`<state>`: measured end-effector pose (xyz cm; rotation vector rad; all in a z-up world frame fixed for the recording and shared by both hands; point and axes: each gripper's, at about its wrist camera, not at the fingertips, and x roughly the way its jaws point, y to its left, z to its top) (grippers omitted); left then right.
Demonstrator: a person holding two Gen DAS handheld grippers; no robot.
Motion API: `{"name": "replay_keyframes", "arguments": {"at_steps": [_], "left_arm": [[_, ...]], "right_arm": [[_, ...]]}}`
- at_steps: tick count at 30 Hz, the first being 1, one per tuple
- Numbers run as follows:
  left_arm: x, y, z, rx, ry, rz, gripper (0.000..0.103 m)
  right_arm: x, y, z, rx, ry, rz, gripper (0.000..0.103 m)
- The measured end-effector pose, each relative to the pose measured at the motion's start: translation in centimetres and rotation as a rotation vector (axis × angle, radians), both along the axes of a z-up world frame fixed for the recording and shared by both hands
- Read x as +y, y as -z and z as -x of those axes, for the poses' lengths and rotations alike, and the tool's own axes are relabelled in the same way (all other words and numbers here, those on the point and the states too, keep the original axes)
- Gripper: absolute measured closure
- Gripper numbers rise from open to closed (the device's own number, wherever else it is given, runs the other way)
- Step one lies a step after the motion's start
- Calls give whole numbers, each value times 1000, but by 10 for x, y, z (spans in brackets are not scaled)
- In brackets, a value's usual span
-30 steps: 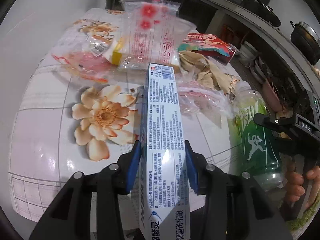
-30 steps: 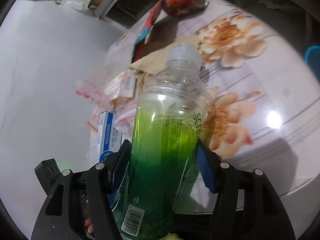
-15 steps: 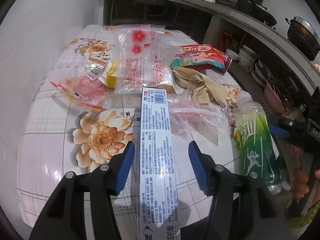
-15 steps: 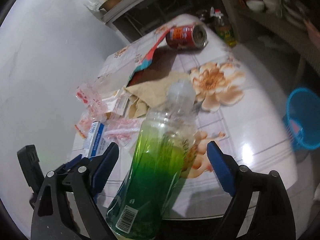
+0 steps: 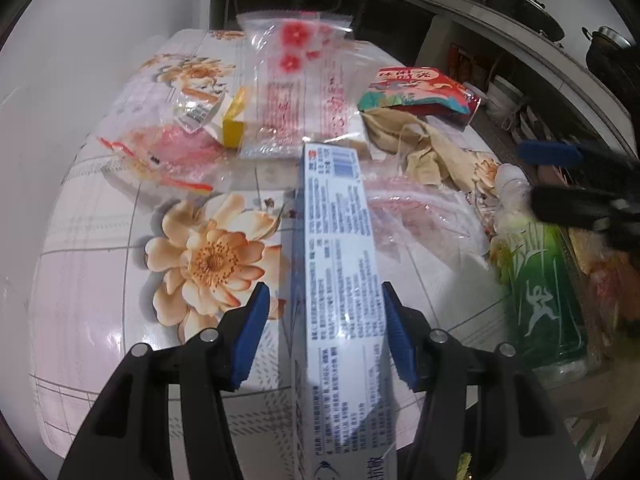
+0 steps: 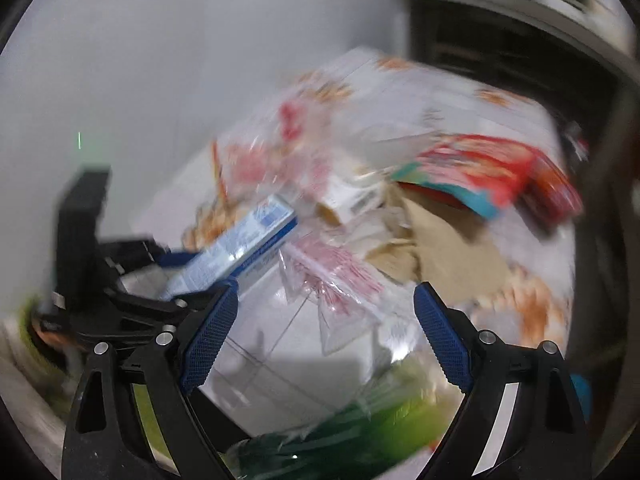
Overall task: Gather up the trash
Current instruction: 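Release the green bottle and grasp a clear printed plastic bag with the right gripper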
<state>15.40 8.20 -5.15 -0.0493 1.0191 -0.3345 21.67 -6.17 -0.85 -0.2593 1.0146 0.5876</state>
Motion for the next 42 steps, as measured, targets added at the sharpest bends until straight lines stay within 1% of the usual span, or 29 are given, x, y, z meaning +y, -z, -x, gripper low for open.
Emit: {"name": "replay_keyframes", "arguments": {"at_steps": [3, 5, 7, 9, 10, 12, 14, 15, 17, 20, 30, 31, 35, 36, 39, 42], "left_arm": [[4, 3, 1, 16, -5, 14, 54], [6, 5, 2, 22, -8, 17, 58], [8, 7, 2, 28, -11, 25, 62], [10, 7, 3, 27, -17, 32, 63], [12, 6, 2, 25, -20, 35, 65], [13, 5, 3, 19, -24, 39, 67], [15, 4, 4, 11, -28, 42, 68], [16, 3, 4, 9, -33, 44, 68], [18, 2, 5, 2, -40, 52, 68], [19, -2, 8, -11, -44, 60, 69], [25, -20, 21, -54, -49, 89, 69], [28, -22, 21, -53, -49, 100, 69], [36, -30, 25, -43, -45, 202, 69], [37, -32, 25, -41, -41, 212, 69], [33, -32, 26, -43, -28, 175, 69], [28, -25, 25, -3, -17, 147, 69]], "right_arm": [[20, 19, -20, 69, -66, 74, 19], [27, 32, -32, 113, -82, 118, 31], [32, 44, -42, 166, -90, 157, 34], [37, 54, -48, 207, -99, 187, 40], [38, 59, -49, 221, -102, 198, 45], [38, 64, -50, 247, -104, 186, 50], [37, 64, -49, 249, -103, 177, 60], [36, 64, -49, 251, -102, 169, 62], [34, 63, -45, 248, -94, 153, 71], [30, 58, -43, 239, -86, 142, 78], [-1, 35, -26, 199, -20, 54, 81], [-2, 34, -27, 195, -14, 47, 81], [-15, 26, -23, 169, 19, 10, 81], [-14, 24, -24, 163, 27, 1, 81], [-17, 17, -22, 147, 54, -13, 81], [-18, 13, -20, 142, 79, -23, 81]]}}
